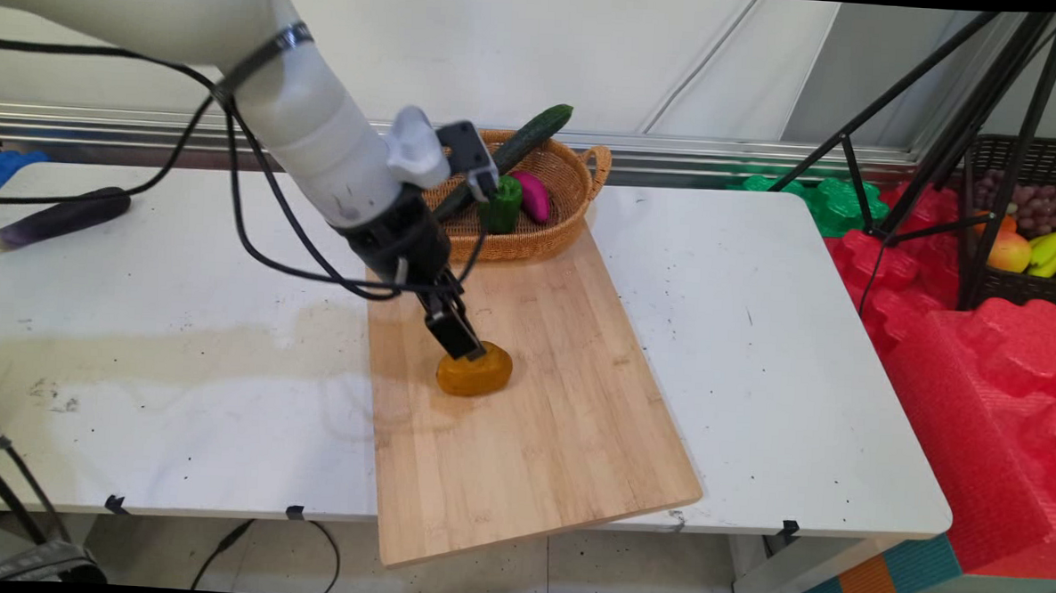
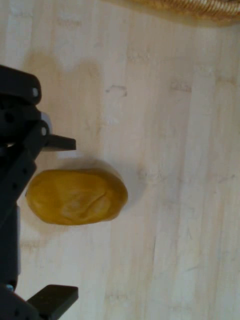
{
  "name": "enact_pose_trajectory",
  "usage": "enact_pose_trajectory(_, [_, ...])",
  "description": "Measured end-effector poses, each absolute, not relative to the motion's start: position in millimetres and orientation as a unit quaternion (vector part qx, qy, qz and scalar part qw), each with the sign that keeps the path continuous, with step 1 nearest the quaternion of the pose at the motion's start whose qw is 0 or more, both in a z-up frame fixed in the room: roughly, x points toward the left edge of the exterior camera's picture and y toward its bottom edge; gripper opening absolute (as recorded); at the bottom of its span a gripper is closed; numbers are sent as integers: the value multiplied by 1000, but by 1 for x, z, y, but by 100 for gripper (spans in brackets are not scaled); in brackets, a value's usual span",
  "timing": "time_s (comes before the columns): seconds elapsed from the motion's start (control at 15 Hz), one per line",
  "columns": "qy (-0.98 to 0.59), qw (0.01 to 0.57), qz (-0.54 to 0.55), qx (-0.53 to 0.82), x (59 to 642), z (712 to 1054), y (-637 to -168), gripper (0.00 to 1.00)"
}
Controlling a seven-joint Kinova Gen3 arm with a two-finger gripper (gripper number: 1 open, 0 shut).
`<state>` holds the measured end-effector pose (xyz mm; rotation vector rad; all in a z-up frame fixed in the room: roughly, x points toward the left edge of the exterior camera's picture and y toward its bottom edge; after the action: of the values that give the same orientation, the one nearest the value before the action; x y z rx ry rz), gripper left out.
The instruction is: Pick up the potato from the cutting board
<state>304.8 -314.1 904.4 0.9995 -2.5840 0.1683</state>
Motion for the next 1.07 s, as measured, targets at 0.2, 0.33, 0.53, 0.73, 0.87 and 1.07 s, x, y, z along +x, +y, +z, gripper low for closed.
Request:
enact_pose_trajectory(0.2, [-917,177,59,353,297,890,-317,100])
enact_pose_trajectory(0.33, [-918,173,59,352,291,878,-320,100])
enact_pose_trajectory(0.53, [-920,167,56,350,283,861,-322,100])
enact_pose_trajectory(0.73, [-921,163,55,349,278,846,-325,100])
enact_pose_trajectory(0.87, [-922,160,55,348,275,838,-326,100])
enact_pose_trajectory(1.07, [-925,150,54,345,273,828,-327,100])
